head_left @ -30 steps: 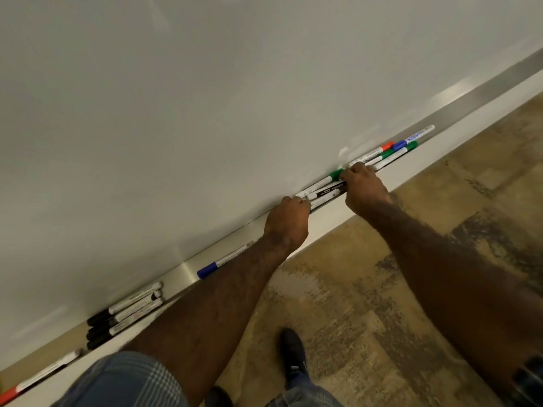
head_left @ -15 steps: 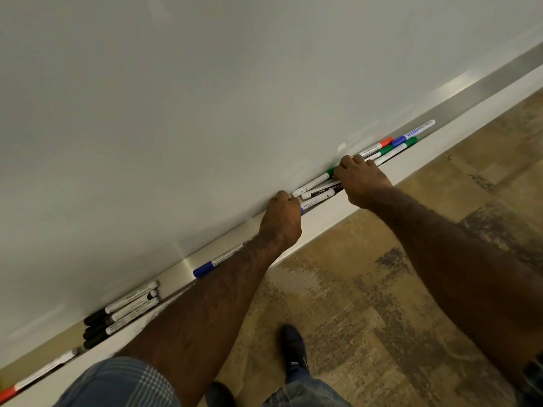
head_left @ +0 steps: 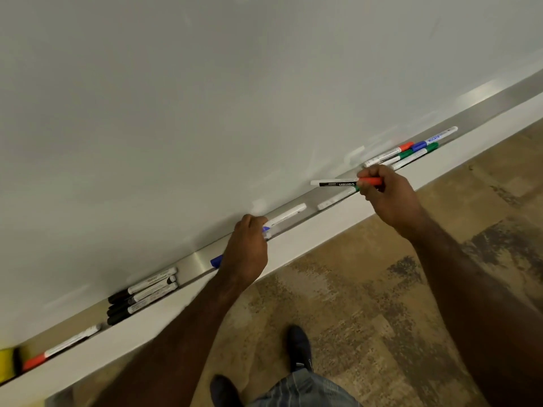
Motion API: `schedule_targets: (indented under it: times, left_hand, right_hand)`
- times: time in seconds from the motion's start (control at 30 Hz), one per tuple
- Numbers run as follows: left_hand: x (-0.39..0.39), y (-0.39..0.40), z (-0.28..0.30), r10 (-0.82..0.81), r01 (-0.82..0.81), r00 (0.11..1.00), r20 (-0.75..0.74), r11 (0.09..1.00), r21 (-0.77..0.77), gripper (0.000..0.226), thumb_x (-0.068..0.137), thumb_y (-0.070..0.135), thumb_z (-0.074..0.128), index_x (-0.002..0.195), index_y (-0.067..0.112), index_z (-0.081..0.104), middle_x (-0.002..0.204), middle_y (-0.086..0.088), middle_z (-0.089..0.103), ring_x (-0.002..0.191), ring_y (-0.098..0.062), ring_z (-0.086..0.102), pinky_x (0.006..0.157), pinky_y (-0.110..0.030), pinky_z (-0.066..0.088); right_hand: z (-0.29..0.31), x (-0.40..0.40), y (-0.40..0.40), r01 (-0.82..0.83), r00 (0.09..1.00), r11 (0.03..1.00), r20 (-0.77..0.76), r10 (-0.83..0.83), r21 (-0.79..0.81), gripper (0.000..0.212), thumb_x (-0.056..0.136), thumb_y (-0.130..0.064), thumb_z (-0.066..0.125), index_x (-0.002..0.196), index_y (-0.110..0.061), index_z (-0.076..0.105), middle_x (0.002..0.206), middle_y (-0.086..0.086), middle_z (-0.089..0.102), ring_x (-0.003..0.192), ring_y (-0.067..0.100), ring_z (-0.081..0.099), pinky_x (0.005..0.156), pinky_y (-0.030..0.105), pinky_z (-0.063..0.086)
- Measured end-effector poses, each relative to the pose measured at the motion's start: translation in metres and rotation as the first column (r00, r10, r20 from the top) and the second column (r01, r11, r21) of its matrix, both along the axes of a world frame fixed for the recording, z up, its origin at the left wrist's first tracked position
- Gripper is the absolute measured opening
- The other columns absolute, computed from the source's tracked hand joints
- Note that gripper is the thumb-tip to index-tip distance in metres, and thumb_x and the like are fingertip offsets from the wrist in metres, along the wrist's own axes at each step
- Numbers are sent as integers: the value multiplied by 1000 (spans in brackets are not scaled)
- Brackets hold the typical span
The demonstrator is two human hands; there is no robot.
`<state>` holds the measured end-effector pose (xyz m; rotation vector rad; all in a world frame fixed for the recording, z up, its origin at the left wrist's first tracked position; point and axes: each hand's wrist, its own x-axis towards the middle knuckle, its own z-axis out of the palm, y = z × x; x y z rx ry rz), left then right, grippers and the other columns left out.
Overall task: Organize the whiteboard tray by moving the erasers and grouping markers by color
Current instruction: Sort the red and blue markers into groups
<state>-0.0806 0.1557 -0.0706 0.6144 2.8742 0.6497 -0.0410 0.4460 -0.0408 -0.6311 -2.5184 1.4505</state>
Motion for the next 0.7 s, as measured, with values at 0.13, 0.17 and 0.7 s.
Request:
schedule_targets:
  times: [0.13,0.17,0.7]
  left_hand:
    - [12,-47,8,60,-60,998,7,997,40,35,90,0,52,124,6,54,119,-11,54,108,-24,53,89,-29,45]
    - [13,-54,9,83,-83,997,8,995,48,34,91,1,51,124,6,55,119,-11,54,109,-24,53,91,-30,45]
    - [8,-88,-1,288,-296,953,93,951,90,23,91,15,56,111,21,65,109,-5,66,101,-22,58,88,-29,44]
  right_hand:
    - [3,-3,-39,27,993,839,-83,-85,-543,14,85,-12,68,100,-15,68,84,1,67,76,13,61,69,26,51]
    - [4,-6,-50,11,990,766,-100,-98,-643,12,85,-8,67,95,-14,69,80,0,67,73,11,60,67,24,50]
    - [7,-25,-184,-268,950,866,35,311,-422,35,100,-40,39,118,-16,58,77,3,59,61,15,50,56,31,43]
